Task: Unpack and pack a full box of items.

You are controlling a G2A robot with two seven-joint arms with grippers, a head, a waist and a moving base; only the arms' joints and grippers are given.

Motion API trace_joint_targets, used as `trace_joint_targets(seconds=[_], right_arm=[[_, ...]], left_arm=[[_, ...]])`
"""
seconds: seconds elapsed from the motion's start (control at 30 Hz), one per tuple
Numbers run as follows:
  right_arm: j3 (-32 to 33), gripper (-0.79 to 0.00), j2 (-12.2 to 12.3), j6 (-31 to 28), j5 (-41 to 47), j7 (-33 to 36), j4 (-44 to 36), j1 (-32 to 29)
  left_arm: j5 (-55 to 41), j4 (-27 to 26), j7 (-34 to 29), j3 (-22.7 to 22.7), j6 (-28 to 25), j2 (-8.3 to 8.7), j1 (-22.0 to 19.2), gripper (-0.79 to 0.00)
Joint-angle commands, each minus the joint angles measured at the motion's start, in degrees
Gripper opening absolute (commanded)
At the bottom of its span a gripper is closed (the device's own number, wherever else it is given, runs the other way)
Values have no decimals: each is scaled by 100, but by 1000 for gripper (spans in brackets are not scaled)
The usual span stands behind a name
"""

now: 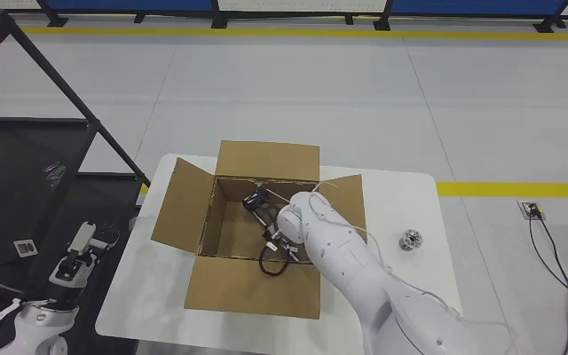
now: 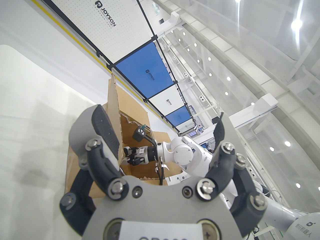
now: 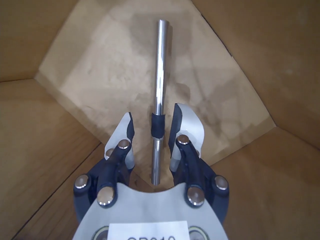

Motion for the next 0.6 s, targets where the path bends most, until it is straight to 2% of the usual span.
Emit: trace_joint_targets(seconds=[0.0,0.4,0.53,0.57], right_arm=[[73,-431,43,-249,93,-40,-4,44],[410,-394,429,-1042,232,-404,-483,112],[567,-286,654,-1161,210,-418,-928,33],[617,-215,723,-1144,195,-415,-1083,-7]], left_arm=[[0,0,0,0,0,0,0,0],[0,0,0,0,0,0,0,0],[0,0,0,0,0,0,0,0],[0,0,0,0,0,0,0,0]])
